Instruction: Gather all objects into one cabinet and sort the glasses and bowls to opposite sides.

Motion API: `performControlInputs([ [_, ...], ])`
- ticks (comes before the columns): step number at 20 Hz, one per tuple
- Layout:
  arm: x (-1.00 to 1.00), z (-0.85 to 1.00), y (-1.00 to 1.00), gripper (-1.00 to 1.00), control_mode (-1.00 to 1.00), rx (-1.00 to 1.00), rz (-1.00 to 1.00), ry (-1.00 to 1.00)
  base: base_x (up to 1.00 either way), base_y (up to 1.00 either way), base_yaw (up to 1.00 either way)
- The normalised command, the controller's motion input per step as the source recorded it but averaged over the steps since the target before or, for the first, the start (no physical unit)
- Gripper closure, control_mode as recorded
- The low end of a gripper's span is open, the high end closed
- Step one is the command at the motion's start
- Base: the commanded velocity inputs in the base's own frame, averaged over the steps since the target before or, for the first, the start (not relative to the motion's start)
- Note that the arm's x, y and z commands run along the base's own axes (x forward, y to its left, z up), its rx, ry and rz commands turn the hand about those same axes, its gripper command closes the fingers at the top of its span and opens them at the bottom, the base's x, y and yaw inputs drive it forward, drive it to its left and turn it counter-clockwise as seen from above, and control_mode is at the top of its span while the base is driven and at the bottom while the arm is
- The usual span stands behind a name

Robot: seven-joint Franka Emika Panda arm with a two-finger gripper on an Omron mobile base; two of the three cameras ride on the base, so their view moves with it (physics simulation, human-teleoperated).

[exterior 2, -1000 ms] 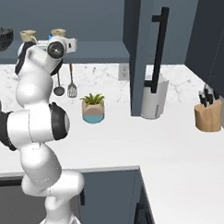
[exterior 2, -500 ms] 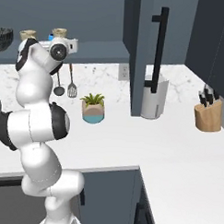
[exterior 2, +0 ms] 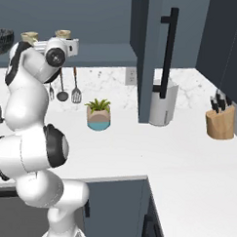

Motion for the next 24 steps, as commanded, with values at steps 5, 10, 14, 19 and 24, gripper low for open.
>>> performControlInputs([
  [5, -0.92, 0.23, 0.0, -1.0, -1.0, 0.0, -0.02, 0.0, 0.0, 0.0, 0.0],
  [10, -1.0, 0.24, 0.0, -1.0, -1.0, 0.0, -0.03, 0.03, 0.0, 0.0, 0.0],
  [14, -1.0, 0.28, -0.01, -1.0, -1.0, 0.0, -0.06, 0.11, 0.0, 0.0, 0.0],
  [19, -1.0, 0.22, -0.09, -1.0, -1.0, 0.04, -0.08, 0.17, 0.0, 0.0, 0.0],
  [24, -1.0, 0.05, -0.21, -1.0, -1.0, 0.07, -0.08, 0.1, 0.0, 0.0, 0.0],
])
